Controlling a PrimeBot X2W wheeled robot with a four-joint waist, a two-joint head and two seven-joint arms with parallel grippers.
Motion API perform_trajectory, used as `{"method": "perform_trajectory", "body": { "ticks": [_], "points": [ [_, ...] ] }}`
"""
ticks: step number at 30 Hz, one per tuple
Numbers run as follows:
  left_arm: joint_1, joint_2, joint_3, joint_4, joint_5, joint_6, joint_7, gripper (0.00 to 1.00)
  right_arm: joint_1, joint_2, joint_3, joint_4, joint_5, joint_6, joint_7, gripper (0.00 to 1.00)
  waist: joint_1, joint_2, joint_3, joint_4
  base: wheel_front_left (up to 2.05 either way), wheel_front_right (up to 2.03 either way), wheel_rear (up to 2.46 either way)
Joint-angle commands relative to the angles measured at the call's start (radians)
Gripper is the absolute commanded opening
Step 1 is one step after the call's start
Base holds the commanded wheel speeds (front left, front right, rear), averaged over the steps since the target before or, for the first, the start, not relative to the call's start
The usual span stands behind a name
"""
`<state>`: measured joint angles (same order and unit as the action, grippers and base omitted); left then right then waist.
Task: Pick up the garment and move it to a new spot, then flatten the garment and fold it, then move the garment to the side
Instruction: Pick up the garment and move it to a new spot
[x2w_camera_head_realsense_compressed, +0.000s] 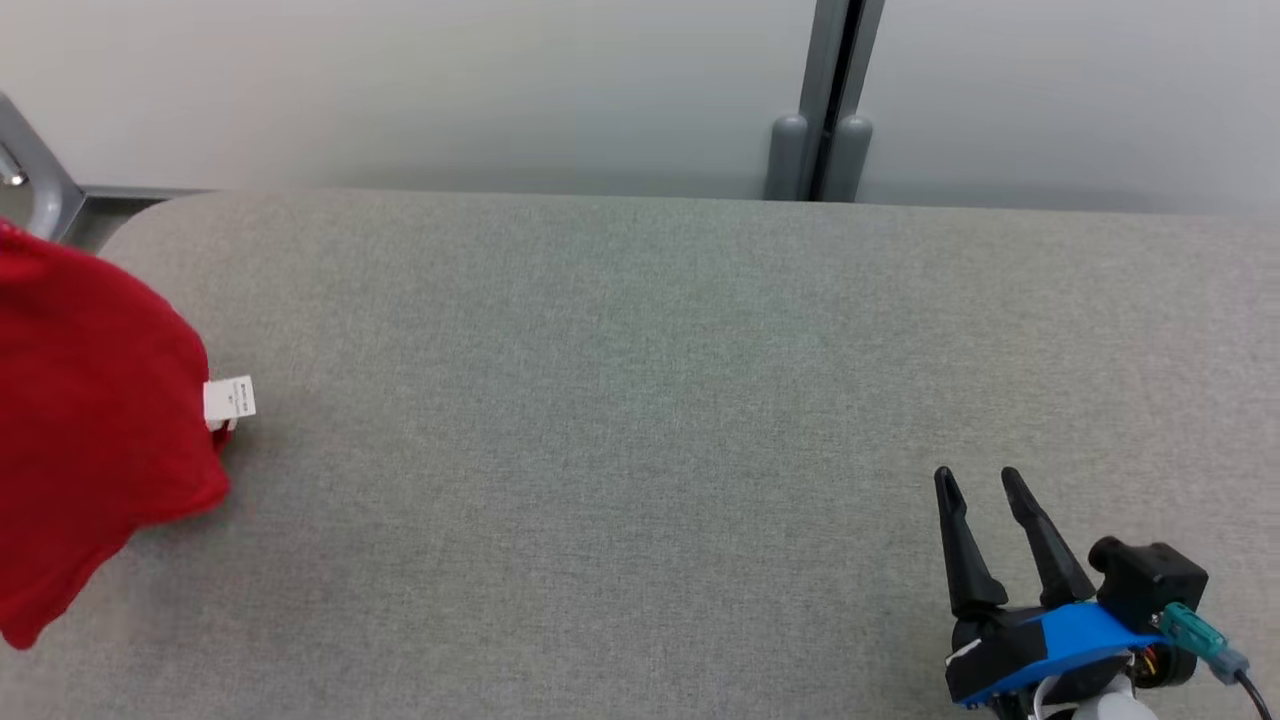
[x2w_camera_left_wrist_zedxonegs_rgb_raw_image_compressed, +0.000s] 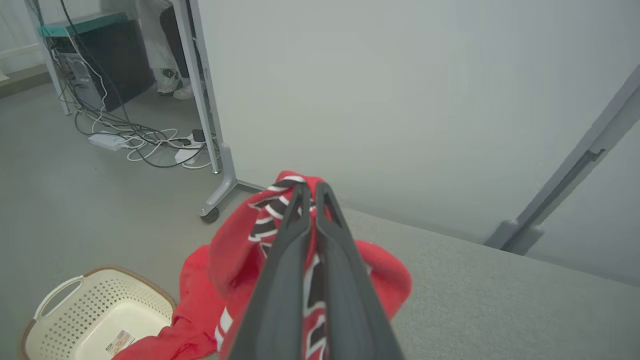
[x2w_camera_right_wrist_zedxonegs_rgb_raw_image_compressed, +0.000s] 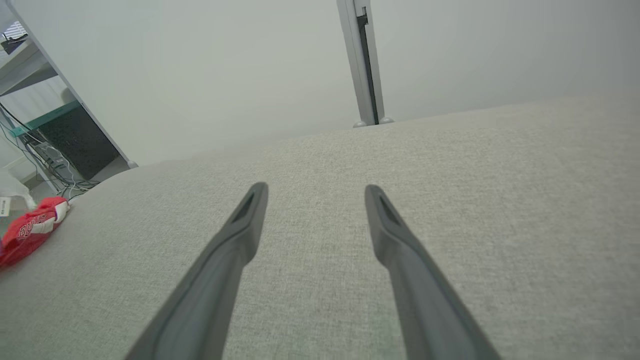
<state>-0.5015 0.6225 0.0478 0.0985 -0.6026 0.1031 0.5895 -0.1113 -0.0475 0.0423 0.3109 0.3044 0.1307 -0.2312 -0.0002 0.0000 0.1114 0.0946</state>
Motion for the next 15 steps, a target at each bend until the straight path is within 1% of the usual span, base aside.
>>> {"method": "perform_trajectory", "body": {
  "ticks": [1,5,8,10,13,15],
  "points": [
    [-0.024,-0.001,-0.01,-0.031,-0.004,-0.007,0.008,0.0,0.016,-0.005,0.001,0.011,0.015,0.0,-0.008,1.0,0.0002,0.0,-0.042,-0.036,0.0,0.0,0.0],
    [-0.083,-0.018,-0.052,-0.142,-0.012,-0.022,0.037,0.0,0.037,-0.005,-0.001,0.041,0.038,0.0,-0.02,1.0,0.0002,0.0,-0.08,-0.072,0.0,0.0,0.0],
    [-0.127,-0.042,-0.091,-0.204,-0.018,-0.035,0.05,0.0,0.041,-0.005,0.002,0.051,0.044,0.0,-0.026,1.0,0.0002,0.0,-0.088,-0.109,0.0,0.0,0.0],
    [-0.155,-0.06,-0.119,-0.23,-0.025,-0.048,0.057,0.0,0.034,-0.005,0.007,0.052,0.047,0.0,-0.027,1.0,0.0002,0.0,-0.089,-0.137,0.0,0.0,0.0],
    [-0.182,-0.103,-0.163,-0.255,-0.047,-0.066,0.064,0.0,0.025,-0.005,0.01,0.051,0.043,0.0,-0.029,1.0,0.0002,0.0,-0.086,-0.18,0.0,0.0,0.0],
    [-0.193,-0.119,-0.191,-0.259,-0.049,-0.076,0.068,0.0,0.02,-0.005,0.01,0.049,0.04,0.0,-0.03,1.0,0.0002,0.0,-0.079,-0.209,0.0,0.0,0.0]
  ]
}}
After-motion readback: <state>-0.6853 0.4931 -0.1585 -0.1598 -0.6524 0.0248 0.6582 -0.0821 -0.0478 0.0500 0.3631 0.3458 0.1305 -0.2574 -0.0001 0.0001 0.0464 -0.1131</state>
